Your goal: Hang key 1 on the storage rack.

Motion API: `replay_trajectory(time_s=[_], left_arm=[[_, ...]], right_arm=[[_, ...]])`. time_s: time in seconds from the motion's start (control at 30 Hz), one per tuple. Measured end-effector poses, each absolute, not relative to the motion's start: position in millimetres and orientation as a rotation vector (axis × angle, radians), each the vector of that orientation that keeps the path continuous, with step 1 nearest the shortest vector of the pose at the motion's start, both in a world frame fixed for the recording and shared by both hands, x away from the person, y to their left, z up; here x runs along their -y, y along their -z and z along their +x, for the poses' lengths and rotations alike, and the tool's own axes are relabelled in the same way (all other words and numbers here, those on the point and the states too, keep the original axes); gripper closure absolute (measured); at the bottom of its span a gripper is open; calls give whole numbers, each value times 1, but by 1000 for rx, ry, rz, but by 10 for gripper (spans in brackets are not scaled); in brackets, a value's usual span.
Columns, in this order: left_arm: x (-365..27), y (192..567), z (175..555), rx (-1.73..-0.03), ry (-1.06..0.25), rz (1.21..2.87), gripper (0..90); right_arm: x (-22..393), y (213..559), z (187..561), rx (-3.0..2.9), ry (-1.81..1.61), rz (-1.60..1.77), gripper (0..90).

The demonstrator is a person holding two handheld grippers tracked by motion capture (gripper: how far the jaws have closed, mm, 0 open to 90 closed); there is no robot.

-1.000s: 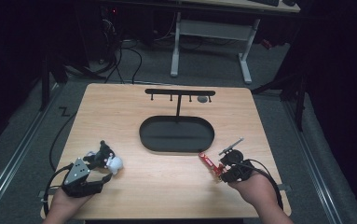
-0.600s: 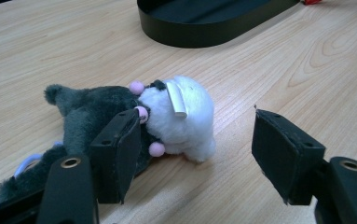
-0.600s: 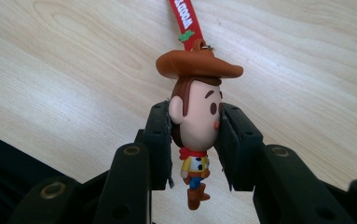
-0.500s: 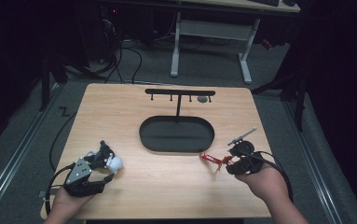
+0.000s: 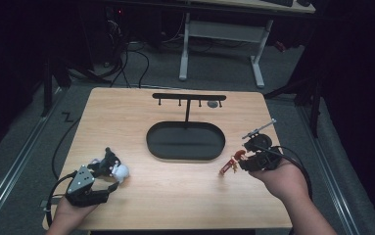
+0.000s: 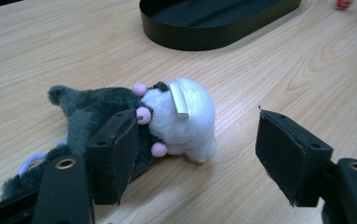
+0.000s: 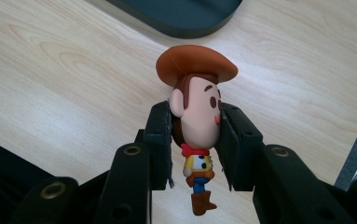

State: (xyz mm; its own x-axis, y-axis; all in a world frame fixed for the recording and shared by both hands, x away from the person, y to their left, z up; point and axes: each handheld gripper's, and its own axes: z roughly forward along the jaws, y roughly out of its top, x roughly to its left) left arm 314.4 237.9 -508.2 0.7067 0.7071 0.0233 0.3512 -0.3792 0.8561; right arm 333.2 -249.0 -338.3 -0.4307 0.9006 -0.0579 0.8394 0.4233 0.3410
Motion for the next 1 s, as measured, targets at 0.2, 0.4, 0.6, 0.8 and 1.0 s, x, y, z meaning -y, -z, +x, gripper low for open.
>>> replay_trajectory(time_s=[0.2,0.4,0.6,0.8,1.0], left_arm=[[-240,509,312,-819,-489,1999,309],[-242,509,312,-825,-488,2005,306],[-241,509,312,-823,-492,2001,308],[-241,509,312,-816,-490,2004,308],[-240,509,313,-811,-487,2006,308]], right_arm=[[246,329,337,-2449,-384,1517,673],[244,322,342,-2464,-373,1512,672],[241,315,352,-2530,-284,1521,672],[234,308,364,-2571,-171,1528,672],[231,300,375,-2585,-173,1539,672]])
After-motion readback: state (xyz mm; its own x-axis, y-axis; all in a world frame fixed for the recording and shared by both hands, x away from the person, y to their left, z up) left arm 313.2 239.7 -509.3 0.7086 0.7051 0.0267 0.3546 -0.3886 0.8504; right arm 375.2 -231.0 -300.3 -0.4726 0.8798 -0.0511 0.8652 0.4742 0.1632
